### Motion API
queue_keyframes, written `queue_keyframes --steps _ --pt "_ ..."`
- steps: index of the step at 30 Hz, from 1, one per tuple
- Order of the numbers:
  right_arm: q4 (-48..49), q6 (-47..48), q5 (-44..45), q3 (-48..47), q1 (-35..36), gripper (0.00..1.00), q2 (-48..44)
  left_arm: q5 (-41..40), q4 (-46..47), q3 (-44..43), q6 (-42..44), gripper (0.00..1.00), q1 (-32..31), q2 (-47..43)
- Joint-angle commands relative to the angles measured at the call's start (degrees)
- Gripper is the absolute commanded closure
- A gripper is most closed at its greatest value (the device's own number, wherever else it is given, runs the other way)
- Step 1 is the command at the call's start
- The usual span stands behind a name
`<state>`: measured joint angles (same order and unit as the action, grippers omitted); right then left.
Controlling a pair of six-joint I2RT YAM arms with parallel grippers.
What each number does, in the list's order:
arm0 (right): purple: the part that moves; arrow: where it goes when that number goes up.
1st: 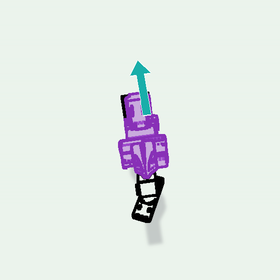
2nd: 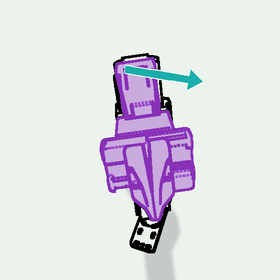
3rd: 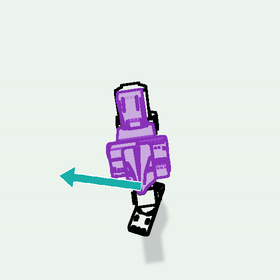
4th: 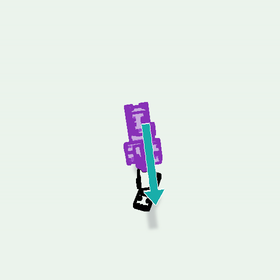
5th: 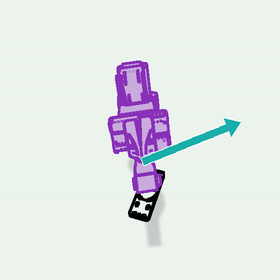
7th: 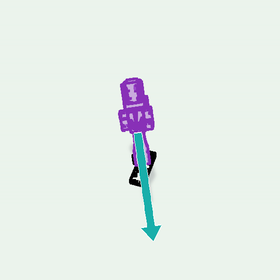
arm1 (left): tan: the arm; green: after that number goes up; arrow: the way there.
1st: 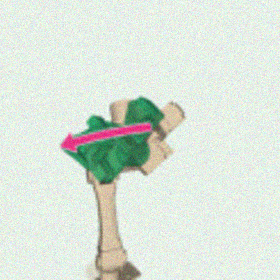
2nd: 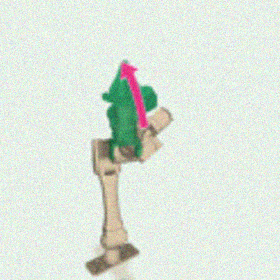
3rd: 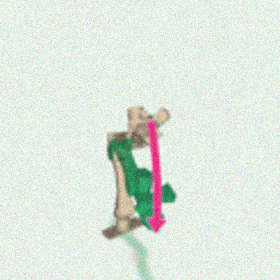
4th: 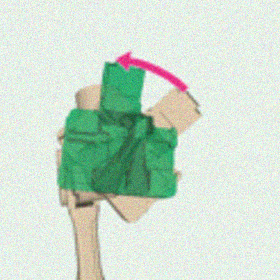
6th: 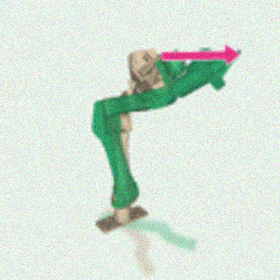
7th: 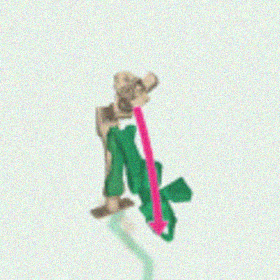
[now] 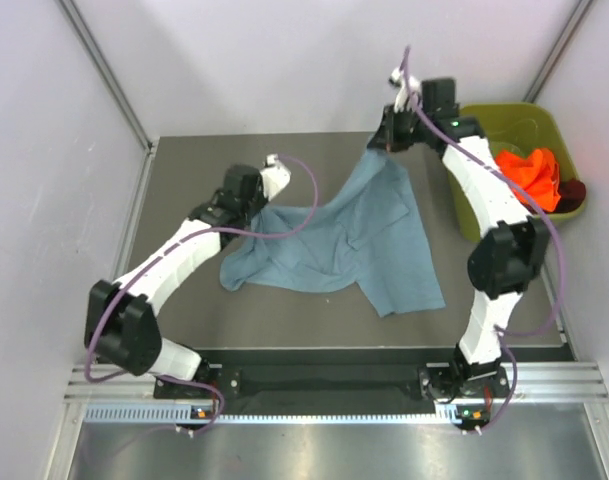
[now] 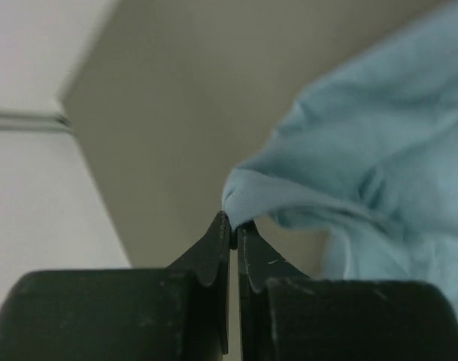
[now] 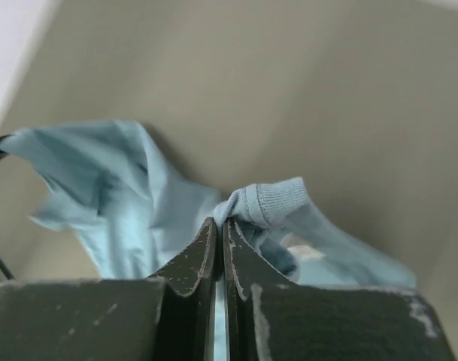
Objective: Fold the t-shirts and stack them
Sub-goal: Flatten the tshirt out
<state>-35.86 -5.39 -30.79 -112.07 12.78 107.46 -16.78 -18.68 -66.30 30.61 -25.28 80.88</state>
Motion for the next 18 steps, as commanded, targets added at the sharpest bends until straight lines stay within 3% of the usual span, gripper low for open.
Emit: queue_keyframes --steps 1,4,10,12,17,18 --pt "-1.2 2.9 -1.5 -3.7 -1.8 1.00 5.0 0.2 4.1 3.6 -5.1 1.00 1.6 4.2" --pt "-1.6 3.1 -1.1 -7.2 -3.7 1.00 14.0 -0.9 4.5 3.0 -8.1 1.00 3.9 11.4" --pt "3.0 -4.6 -2.3 -17.3 -7.8 1.00 25.8 -3.4 2.9 -7.8 -14.9 0.97 9.8 22.8" --pt "5.2 -6.2 -2.9 -19.2 -7.7 1.00 28.3 -4.0 3.1 -11.1 -13.7 0.87 10.2 25.5" --pt "8.0 -8.8 -2.2 -20.1 -7.4 1.00 30.0 -9.8 2.2 -17.7 -13.2 0.41 10.7 24.9" --pt "8.3 -8.8 -2.0 -20.1 -7.4 1.00 29.9 -9.3 0.8 -19.1 -13.4 0.39 10.6 24.4"
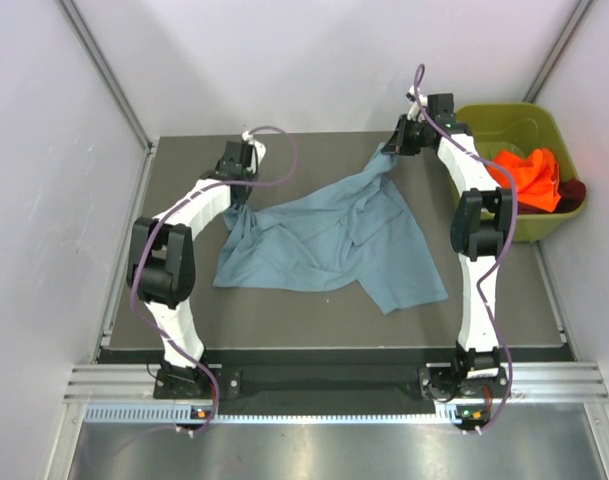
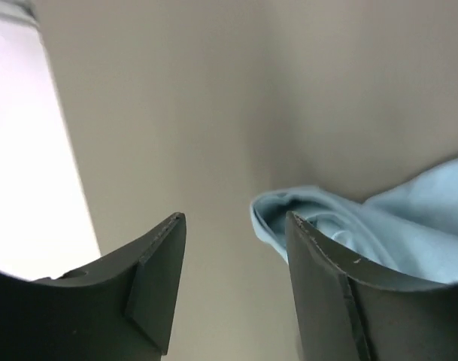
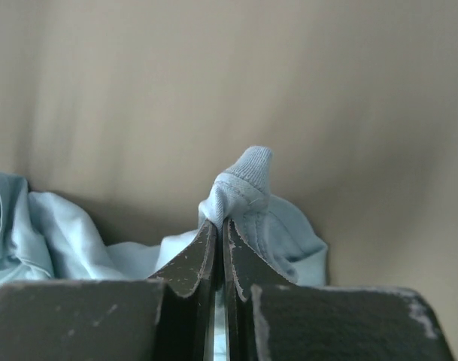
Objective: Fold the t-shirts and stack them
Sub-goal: Flatten the tshirt out
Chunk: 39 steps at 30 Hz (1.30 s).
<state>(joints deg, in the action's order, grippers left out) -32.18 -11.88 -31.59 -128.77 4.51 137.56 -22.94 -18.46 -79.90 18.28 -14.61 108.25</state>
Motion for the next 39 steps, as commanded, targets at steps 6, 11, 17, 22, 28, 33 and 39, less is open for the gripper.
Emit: queue_keyframes --steps 6,11,17,22,28,33,39 --pt "4.8 -1.9 -1.4 -2.7 0.9 1.00 -0.8 14.7 -19.1 -20.5 -9.3 0.36 -0.4 -6.0" --pt "4.8 -1.7 -1.7 -2.1 1.0 1.00 -1.8 29.2 -25.4 -18.8 -16.8 0.45 -0.9 -7.6" --pt "4.5 -2.4 -2.9 -2.0 1.0 1.00 -1.5 39.5 -25.7 -12.1 -22.6 0.45 -1.6 -5.2" --pt "4.3 -2.2 -3.7 -1.3 1.0 1.00 -1.9 40.1 -25.4 -9.2 -24.4 0.44 -2.3 -3.2" --pt "4.3 -1.9 -4.1 -0.6 1.0 1.00 -2.2 36.9 -24.7 -10.0 -24.4 0.44 -2.3 -0.1" --pt "4.2 -1.7 -4.7 0.1 0.8 1.00 -2.6 32.3 -25.7 -9.9 -23.2 0.46 -2.2 -0.1" --pt "4.4 -1.8 -5.1 0.2 0.8 1.00 -2.5 28.5 -25.7 -6.4 -23.3 0.49 -2.2 -3.5"
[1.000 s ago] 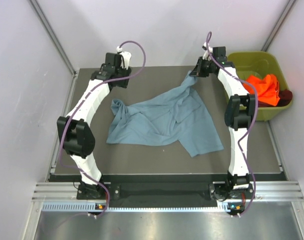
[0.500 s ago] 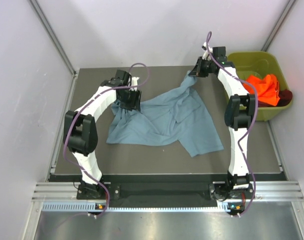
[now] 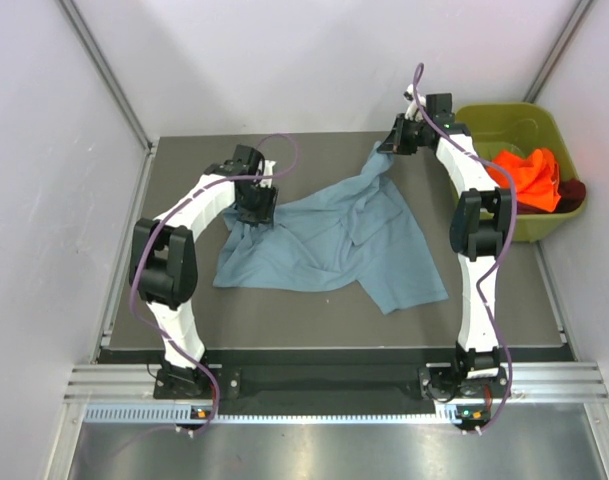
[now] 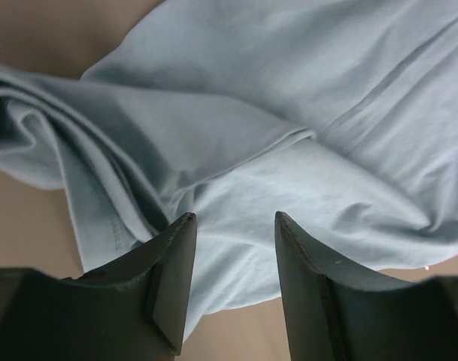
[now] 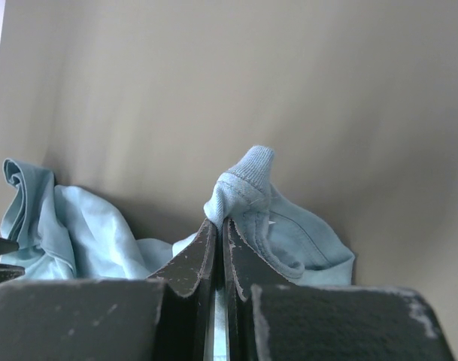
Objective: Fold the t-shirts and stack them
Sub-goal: Flatten the tshirt out
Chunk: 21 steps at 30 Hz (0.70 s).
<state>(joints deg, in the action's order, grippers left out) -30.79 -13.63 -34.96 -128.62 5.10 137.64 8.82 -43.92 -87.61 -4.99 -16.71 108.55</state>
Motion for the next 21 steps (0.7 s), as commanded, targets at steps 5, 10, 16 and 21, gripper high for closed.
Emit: queue_keyframes --steps 5,10,16,21 --pt "3.2 -0.3 -1.9 0.0 0.2 1.00 -2.1 -6.5 0.3 2.2 0.7 0.47 -0.1 -4.0" --pt "3.3 -0.4 -2.1 0.3 0.3 1.00 -2.2 -8.0 0.5 2.0 0.9 0.47 -0.1 -4.0" --pt "3.2 -0.1 -2.0 0.6 0.3 1.00 -2.2 -11.2 1.0 0.7 0.8 0.48 -0.1 -4.8" --pt "3.5 -0.1 -1.8 0.4 0.6 1.00 -2.2 -12.9 1.1 -0.4 0.3 0.48 -0.1 -5.3"
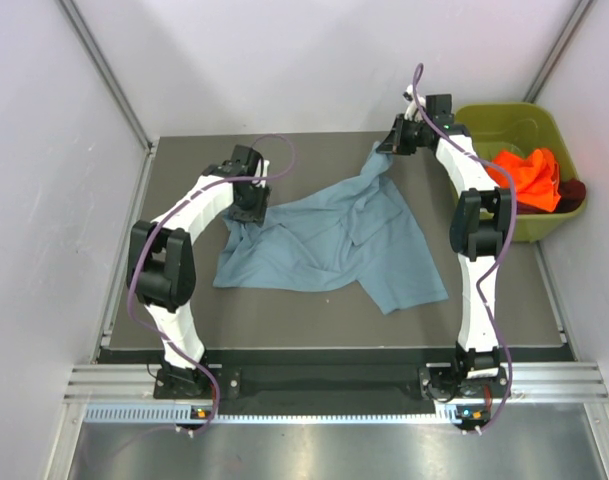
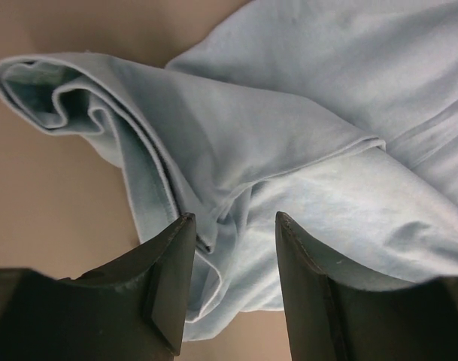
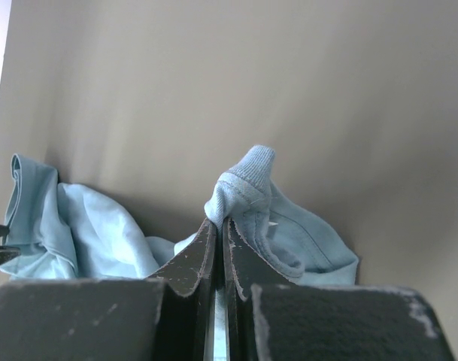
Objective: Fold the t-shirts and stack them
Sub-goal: Flatten the tshirt out
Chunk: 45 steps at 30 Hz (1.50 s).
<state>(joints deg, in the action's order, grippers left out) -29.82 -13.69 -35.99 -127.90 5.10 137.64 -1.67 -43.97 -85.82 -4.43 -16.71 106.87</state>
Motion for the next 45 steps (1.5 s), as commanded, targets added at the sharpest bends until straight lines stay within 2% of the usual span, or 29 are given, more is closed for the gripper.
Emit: queue_keyframes --steps 1,15,29,33,42,45 --pt "2.4 0.0 -0.8 -0.3 0.6 1.00 -2.1 -2.3 1.3 -2.4 -0.4 0.48 -0.1 -3.8" --pt "2.1 0.9 0.0 -0.3 0.8 1.00 -2.2 -0.7 1.1 -2.9 -0.8 0.48 -0.1 -1.0" --pt "2.2 0.8 0.0 -0.8 0.8 1.00 -1.6 -0.7 0.9 0.9 -0.6 0.49 -0.1 -1.1" --pt "2.2 0.9 0.0 -0.8 0.8 1.00 -1.5 -0.1 1.2 1.1 -0.8 0.53 -0.2 -0.7" --pt "2.2 1.0 0.3 -1.0 0.8 1.00 -1.3 -1.7 0.9 1.0 -0.7 0.54 -0.1 0.8" --pt "2.3 1.0 0.3 -1.2 0.8 1.00 -1.1 -3.3 0.9 1.5 -0.8 0.58 -0.1 1.2"
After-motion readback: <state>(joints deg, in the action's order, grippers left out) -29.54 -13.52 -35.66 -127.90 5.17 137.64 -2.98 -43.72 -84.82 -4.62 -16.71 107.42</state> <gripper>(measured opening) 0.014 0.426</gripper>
